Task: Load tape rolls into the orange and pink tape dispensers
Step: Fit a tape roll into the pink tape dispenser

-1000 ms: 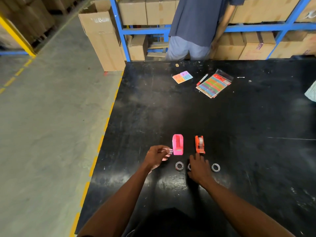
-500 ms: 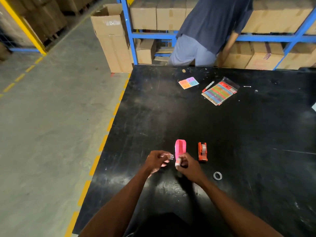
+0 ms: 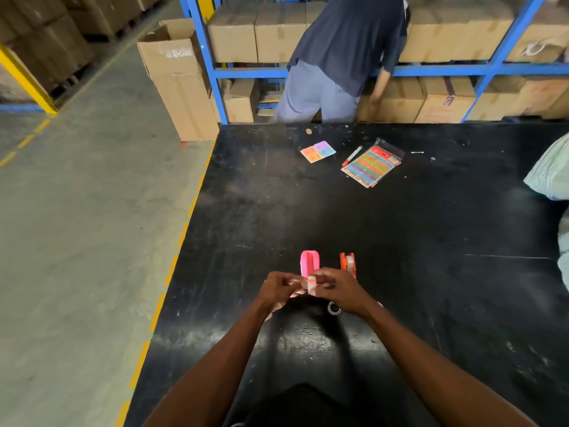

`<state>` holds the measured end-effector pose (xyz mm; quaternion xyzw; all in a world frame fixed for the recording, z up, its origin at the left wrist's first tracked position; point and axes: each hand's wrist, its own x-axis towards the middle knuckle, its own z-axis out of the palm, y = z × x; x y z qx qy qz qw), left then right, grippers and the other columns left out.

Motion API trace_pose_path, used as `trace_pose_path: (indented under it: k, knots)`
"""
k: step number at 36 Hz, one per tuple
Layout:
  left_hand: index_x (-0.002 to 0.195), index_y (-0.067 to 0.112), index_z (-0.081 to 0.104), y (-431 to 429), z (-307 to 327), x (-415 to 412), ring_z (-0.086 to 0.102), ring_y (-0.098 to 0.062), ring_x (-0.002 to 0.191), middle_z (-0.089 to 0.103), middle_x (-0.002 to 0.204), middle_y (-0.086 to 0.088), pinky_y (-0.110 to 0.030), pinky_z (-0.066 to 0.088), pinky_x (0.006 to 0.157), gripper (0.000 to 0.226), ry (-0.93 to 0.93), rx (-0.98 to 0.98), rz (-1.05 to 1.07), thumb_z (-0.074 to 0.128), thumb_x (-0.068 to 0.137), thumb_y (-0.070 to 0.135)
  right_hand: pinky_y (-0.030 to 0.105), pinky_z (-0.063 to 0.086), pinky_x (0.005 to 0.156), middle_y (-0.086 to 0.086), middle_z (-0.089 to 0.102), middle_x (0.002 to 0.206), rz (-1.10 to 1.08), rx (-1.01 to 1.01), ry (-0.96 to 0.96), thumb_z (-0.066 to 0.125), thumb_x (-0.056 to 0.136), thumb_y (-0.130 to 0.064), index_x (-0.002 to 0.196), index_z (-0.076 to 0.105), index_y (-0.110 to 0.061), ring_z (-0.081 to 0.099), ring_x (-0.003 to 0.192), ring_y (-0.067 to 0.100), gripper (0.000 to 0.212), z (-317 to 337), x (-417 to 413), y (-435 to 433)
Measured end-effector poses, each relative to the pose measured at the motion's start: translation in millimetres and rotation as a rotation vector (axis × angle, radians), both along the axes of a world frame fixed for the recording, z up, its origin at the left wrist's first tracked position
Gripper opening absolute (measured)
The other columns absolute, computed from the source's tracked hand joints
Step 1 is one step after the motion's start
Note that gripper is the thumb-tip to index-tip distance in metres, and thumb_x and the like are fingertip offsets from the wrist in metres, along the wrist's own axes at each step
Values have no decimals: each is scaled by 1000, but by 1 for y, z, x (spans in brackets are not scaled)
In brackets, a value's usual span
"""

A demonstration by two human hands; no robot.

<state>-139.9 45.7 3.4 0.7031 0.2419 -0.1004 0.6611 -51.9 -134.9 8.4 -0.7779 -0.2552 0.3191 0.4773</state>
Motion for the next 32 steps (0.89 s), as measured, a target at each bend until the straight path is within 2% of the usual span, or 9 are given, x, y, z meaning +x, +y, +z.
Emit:
trace_pose_path:
  k: [3, 7, 12, 16, 19, 22, 26, 29, 32]
  knots:
    - [104, -2, 74, -1, 1, 2, 74, -29, 94, 75, 102, -23, -32, 60, 88, 18, 7, 14, 9, 65, 89, 0, 39, 56, 95, 0, 76, 106, -2, -7, -8, 76, 83, -18, 114, 71, -15, 71, 101, 11, 32, 2, -1, 0]
    - [105, -6, 72, -2, 0, 3, 75, -18, 78, 74, 100, -26, -21, 61, 73, 19, 10, -55, 98, 67, 88, -2, 38, 55, 96, 0, 76, 107, -4, -7, 1, 75, 84, -19, 114, 71, -15, 71, 101, 11, 30, 3, 1, 3]
    - [105, -3, 73, -1, -5, 0, 70, -25, 91, 73, 101, -23, -37, 56, 92, 18, 80, -204, 160, 68, 88, 1, 35, 56, 95, -1, 75, 110, -8, -18, 31, 76, 85, -18, 119, 69, -13, 71, 101, 8, 35, 3, 0, 6]
    - [104, -2, 74, -2, -8, -1, 71, -20, 87, 73, 95, -18, -26, 59, 79, 18, 120, -295, 192, 68, 87, 0, 37, 57, 92, -3, 76, 105, -14, -35, 23, 76, 84, -21, 116, 70, -16, 72, 97, 9, 33, -1, -1, 7]
    - [108, -4, 72, -3, -12, 0, 71, -21, 89, 74, 97, -18, -25, 60, 80, 21, 155, -333, 207, 67, 88, 0, 36, 57, 90, -4, 77, 101, 5, -55, 12, 74, 84, -21, 110, 72, -18, 72, 95, 9, 26, -2, 0, 8]
    - [105, -2, 74, -3, -14, 2, 71, -19, 85, 74, 95, -18, -22, 59, 72, 19, 172, -349, 226, 69, 88, 2, 34, 57, 90, -4, 77, 101, 5, -49, 20, 73, 85, -20, 110, 73, -19, 72, 95, 9, 25, -1, 3, 11]
    - [94, 7, 77, -3, -12, 8, 68, -13, 70, 74, 80, -11, -18, 54, 61, 10, 191, -368, 256, 71, 86, 4, 31, 56, 90, -3, 77, 104, -23, -57, 43, 76, 83, -18, 112, 72, -17, 72, 97, 8, 30, -5, 10, 13]
    - [90, 10, 78, 2, -14, 14, 67, -12, 71, 74, 78, -8, -18, 54, 61, 8, 198, -344, 232, 73, 85, 7, 30, 56, 90, -4, 76, 106, -9, -97, 52, 78, 79, -24, 114, 71, -19, 72, 98, 7, 36, -11, 20, 17]
    - [97, 13, 78, 8, -12, 24, 67, -11, 76, 75, 83, -4, -19, 53, 66, 15, 199, -197, 165, 77, 84, 20, 32, 58, 88, -2, 73, 109, -14, -151, 4, 78, 74, -29, 115, 67, -17, 72, 96, 10, 44, -17, 32, 20]
